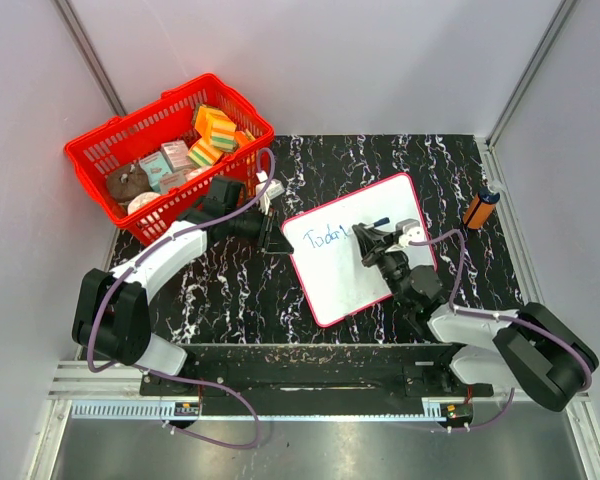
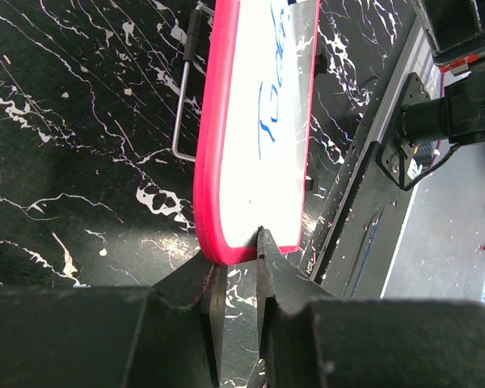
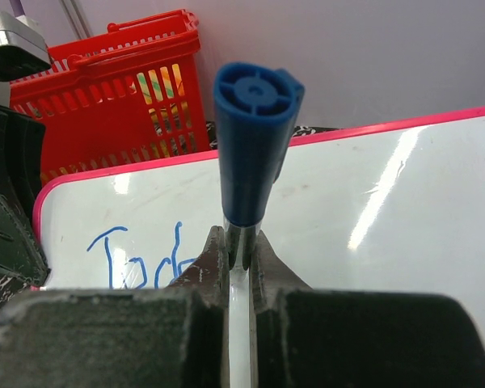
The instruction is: Write a sentence on the whiteboard
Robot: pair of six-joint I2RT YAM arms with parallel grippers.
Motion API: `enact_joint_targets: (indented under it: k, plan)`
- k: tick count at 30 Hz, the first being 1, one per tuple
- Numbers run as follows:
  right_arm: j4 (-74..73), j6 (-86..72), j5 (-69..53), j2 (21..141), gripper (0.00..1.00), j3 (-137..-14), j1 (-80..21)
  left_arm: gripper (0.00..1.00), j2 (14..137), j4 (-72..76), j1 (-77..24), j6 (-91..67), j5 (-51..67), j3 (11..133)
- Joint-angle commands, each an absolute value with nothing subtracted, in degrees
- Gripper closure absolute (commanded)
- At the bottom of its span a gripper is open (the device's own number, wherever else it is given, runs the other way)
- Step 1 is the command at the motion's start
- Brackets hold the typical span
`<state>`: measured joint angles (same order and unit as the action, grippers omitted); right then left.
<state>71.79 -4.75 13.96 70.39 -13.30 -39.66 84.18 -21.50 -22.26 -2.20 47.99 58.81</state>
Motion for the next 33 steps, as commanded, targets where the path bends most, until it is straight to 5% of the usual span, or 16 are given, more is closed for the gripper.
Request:
enact_joint_targets:
  k: [1, 33]
  plan:
    - [70.84, -4.31, 16.25, 68.29, 1.0, -13.7, -39.2, 1.0, 86.31, -29.35, -26.02, 8.26, 44.03, 56.25]
    - [68.12, -7.03, 18.19, 68.82, 1.0, -15.74, -39.2, 1.0, 86.31, -29.79, -26.28, 8.35, 43.59, 56.42]
